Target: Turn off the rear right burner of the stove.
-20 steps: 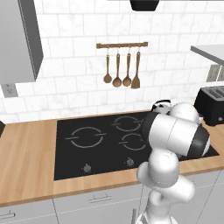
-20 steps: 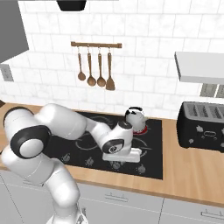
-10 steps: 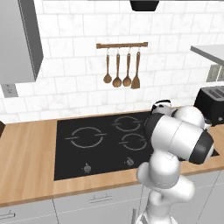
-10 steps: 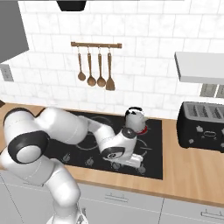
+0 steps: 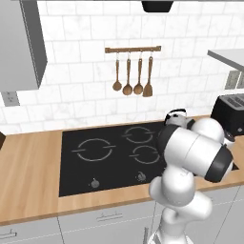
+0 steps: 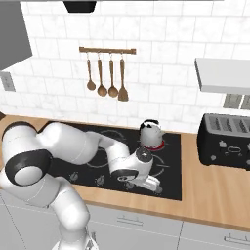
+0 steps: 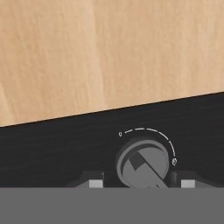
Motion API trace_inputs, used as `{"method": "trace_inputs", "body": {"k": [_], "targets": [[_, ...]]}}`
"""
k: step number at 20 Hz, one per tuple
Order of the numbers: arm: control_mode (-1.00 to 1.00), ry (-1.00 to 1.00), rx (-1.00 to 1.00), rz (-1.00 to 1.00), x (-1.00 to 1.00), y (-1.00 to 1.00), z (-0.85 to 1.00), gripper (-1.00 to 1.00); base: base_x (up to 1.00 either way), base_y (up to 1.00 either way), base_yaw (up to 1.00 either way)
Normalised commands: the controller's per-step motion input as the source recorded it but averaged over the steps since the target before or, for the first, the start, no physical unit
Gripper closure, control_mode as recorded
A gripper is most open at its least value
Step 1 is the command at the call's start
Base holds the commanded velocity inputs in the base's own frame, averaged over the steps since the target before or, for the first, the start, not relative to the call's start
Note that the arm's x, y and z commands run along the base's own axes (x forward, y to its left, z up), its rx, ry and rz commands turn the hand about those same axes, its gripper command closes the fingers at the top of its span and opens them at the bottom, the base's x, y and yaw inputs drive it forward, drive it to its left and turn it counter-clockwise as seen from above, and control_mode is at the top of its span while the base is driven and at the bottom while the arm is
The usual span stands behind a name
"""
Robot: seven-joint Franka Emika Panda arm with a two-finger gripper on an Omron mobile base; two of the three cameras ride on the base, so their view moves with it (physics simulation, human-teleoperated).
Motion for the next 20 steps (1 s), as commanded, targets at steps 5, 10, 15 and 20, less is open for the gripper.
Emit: {"method": "trace_inputs", "body": {"k": [5, 10, 15, 20], "targets": [[-1.00, 0.27, -0.01, -1.00, 0.00, 0.00, 0.00, 1.00, 0.00, 0.00, 0.00], [-1.00, 0.26, 0.00, -1.00, 0.00, 0.00, -0.01, 1.00, 0.00, 0.00, 0.00], [-1.00, 0.20, 0.00, -1.00, 0.00, 0.00, -0.02, 1.00, 0.00, 0.00, 0.00], [-1.00, 0.17, 0.00, -1.00, 0.00, 0.00, -0.01, 1.00, 0.00, 0.00, 0.00]]}}
